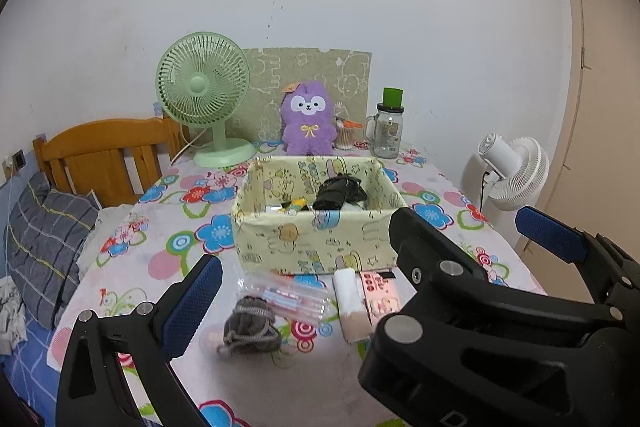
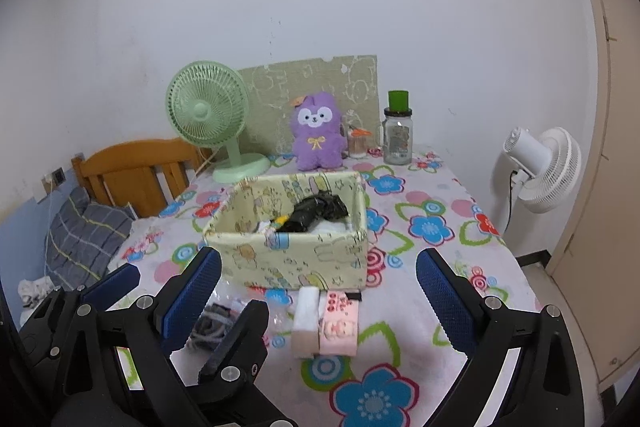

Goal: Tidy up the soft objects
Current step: 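Withdraw both tools from the box toward the remaining items on the table, then grasp the grey drawstring pouch with the left tool while the right tool grasps the white tissue roll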

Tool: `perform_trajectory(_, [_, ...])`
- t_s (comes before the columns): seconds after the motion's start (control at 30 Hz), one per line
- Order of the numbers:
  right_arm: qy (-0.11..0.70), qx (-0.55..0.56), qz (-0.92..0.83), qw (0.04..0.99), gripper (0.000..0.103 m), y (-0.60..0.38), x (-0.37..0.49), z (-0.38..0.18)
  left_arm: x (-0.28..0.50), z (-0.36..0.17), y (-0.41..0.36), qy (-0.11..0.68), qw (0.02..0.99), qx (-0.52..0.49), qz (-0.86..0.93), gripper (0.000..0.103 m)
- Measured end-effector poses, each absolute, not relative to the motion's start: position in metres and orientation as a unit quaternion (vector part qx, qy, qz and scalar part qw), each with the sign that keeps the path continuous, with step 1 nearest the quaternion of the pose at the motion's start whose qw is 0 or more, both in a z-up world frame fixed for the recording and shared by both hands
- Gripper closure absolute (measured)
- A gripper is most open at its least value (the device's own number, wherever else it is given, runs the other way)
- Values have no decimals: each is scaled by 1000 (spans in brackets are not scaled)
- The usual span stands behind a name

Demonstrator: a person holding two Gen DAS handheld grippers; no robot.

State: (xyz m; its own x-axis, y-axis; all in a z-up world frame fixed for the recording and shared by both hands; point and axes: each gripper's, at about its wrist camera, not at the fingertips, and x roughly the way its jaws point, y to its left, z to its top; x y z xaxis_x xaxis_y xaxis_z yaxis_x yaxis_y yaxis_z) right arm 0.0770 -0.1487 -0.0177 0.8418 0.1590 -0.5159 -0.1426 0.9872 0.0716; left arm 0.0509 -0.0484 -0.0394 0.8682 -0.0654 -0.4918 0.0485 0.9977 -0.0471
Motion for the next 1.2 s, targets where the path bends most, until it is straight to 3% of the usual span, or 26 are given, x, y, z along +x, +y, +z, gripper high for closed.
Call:
perform_trajectory(0.23, [251,19,74,965,4,-150,64,-37,43,-59,-47,244,969,-19,-26,0])
perform_trajectory(1.2, [340,17,71,938,8,-125,99,-125,80,-134,-22,313,950,13,7,1])
